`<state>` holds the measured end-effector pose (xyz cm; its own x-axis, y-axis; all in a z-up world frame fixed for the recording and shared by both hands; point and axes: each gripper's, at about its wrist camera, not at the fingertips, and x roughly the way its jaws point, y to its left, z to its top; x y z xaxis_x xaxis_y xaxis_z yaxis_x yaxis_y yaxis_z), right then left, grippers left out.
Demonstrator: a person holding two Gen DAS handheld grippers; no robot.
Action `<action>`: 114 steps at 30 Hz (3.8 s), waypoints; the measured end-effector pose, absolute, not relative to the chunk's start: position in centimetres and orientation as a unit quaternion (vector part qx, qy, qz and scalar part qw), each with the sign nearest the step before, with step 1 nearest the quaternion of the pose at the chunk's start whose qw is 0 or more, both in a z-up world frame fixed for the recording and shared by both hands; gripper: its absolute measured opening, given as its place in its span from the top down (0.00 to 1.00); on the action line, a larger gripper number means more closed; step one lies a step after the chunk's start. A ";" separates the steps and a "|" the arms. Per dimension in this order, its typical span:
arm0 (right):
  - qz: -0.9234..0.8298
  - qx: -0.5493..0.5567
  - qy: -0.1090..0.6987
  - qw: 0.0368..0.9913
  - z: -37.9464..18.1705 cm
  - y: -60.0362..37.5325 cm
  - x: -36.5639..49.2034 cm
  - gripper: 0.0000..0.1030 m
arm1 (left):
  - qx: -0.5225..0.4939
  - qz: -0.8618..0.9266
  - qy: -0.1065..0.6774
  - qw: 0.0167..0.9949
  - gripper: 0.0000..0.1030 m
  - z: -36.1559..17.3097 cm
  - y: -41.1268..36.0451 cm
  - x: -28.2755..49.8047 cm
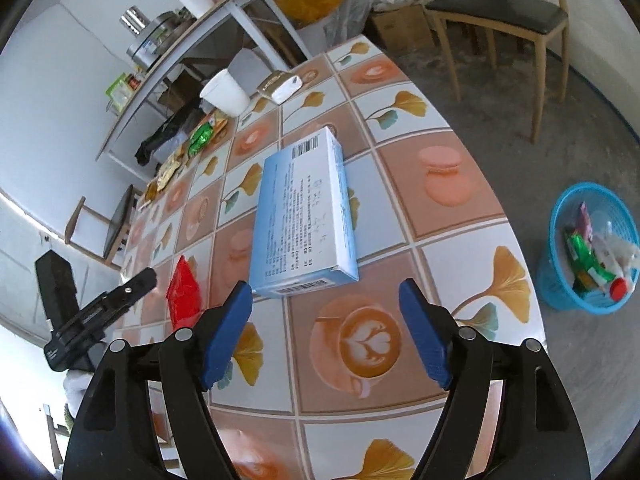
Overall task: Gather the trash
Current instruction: 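Lift the red wrapper with the left gripper while the right lifts the blue box, then carry the red wrapper and blue box over the blue wastebasket with both grippers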
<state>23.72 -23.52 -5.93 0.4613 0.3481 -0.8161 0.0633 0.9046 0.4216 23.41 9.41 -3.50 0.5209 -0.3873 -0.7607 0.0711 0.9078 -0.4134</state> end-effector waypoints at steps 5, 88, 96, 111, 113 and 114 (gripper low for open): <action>0.089 0.186 0.498 0.842 -5.3 -23.3 24.4 0.21 | -0.223 -0.152 0.488 0.830 0.48 -3.9 10.1 20.4; 0.047 0.228 0.395 0.889 -0.6 -29.3 16.8 0.33 | 0.047 -0.122 0.289 0.948 0.98 7.2 -4.7 14.2; -0.075 0.275 0.341 0.896 0.6 -39.6 10.8 0.33 | 0.033 -0.246 0.330 0.911 0.98 7.2 -13.2 16.8; -0.187 0.403 0.361 0.820 -8.7 -50.9 6.1 0.33 | 0.078 -0.358 0.520 0.771 0.98 -3.6 -35.6 24.9; -0.190 0.410 0.363 0.815 -9.2 -51.6 6.2 0.33 | 0.090 -0.361 0.530 0.762 0.98 -4.6 -38.5 25.8; -0.192 0.413 0.363 0.812 -9.4 -52.0 6.6 0.33 | 0.097 -0.361 0.532 0.760 0.97 -5.1 -40.0 26.1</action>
